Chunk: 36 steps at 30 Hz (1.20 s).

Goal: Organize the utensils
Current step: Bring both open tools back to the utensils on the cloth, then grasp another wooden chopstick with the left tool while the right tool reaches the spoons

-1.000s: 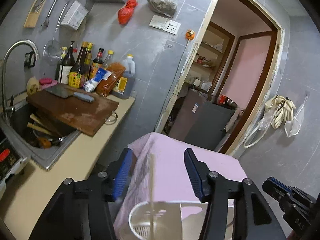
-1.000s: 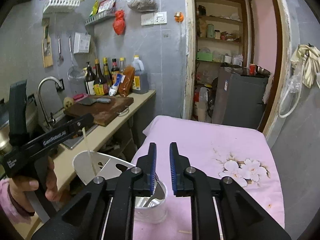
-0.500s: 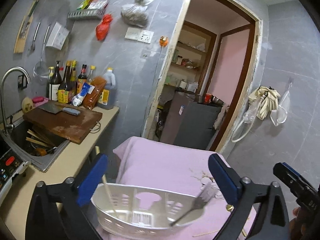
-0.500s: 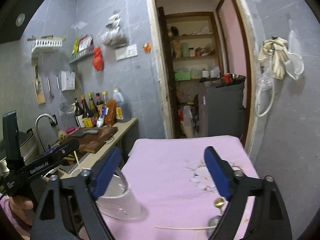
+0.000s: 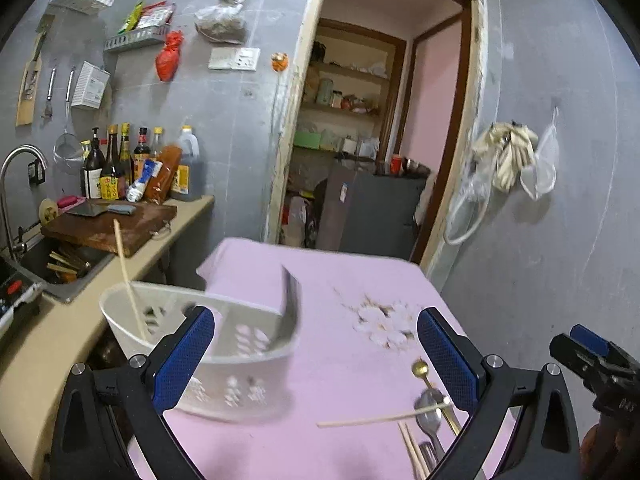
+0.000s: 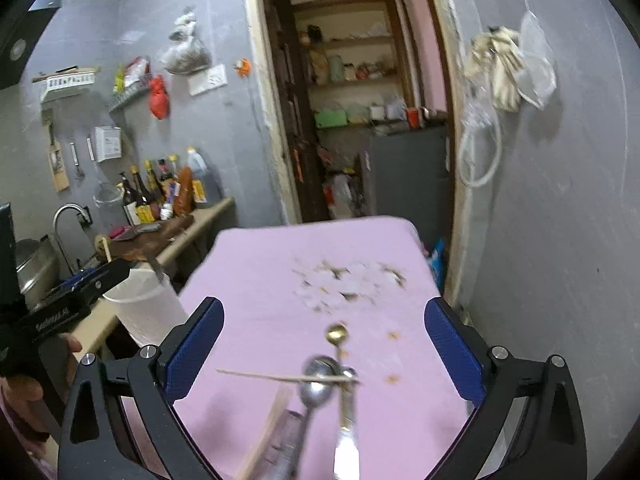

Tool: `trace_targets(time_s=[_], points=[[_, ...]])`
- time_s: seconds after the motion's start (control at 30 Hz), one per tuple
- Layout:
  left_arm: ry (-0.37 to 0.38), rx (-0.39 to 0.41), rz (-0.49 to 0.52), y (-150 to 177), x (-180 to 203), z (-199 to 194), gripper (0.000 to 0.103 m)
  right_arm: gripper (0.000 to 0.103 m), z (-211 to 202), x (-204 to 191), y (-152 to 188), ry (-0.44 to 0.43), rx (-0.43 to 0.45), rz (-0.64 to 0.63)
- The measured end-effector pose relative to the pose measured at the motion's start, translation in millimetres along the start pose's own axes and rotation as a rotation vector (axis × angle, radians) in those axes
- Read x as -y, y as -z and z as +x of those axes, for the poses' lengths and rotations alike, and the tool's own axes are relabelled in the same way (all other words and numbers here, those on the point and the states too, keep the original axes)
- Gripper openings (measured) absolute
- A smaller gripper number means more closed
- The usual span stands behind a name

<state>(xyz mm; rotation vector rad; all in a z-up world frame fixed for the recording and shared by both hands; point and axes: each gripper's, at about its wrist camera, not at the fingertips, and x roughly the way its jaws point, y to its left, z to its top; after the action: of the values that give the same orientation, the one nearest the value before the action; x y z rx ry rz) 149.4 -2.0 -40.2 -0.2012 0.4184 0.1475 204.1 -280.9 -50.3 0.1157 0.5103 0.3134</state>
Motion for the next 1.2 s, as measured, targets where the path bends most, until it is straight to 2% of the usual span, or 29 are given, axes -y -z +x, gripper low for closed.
trace_targets(time_s=[0.17,0.37,0.47,0.73,0.77,0.83,0.9,1.03,1.07,1.1,1.17,1.2], points=[[-0.014,-0.053,0.043,25.4,27.2,18.3,0.102,0.099,16.2,28.9,18.0,0.004,-0.037,0.012],[-0.044,-0.134,0.094,48.2,41.3,50.7,0.102,0.099,50.5,46.7,42.5,-0.011,-0.112,0.024],[-0.052,-0.183,0.083,59.0,43.2,66.4,0.102,0.099,69.8,56.2,54.1,-0.018,-0.147,0.036],[0.004,-0.362,0.033,85.7,44.7,86.6,0.100,0.098,108.0,72.4,72.8,-0.098,-0.201,0.039],[0.012,-0.380,0.039,88.8,46.0,87.5,0.096,0.097,112.5,73.3,75.1,-0.110,-0.207,0.040],[0.038,-0.420,0.038,94.5,46.8,90.3,0.085,0.087,119.1,74.3,76.9,-0.130,-0.217,0.042],[0.062,-0.453,0.032,99.0,46.9,93.7,0.077,0.068,126.9,73.8,79.6,-0.147,-0.242,0.038],[0.130,-0.519,0.008,104.8,48.0,100.2,0.056,0.055,136.4,68.1,83.7,-0.189,-0.283,0.016],[0.151,-0.539,-0.003,106.3,47.9,102.1,0.051,0.047,138.5,66.6,84.8,-0.198,-0.295,0.009],[0.161,-0.549,-0.010,107.1,47.9,103.2,0.049,0.041,139.5,66.9,85.6,-0.202,-0.302,0.005],[0.195,-0.558,-0.027,105.8,47.6,104.1,0.036,0.037,143.7,64.5,87.5,-0.216,-0.325,-0.006],[0.212,-0.570,-0.044,105.5,47.3,105.3,0.034,0.036,144.4,64.0,88.0,-0.219,-0.330,-0.008]])
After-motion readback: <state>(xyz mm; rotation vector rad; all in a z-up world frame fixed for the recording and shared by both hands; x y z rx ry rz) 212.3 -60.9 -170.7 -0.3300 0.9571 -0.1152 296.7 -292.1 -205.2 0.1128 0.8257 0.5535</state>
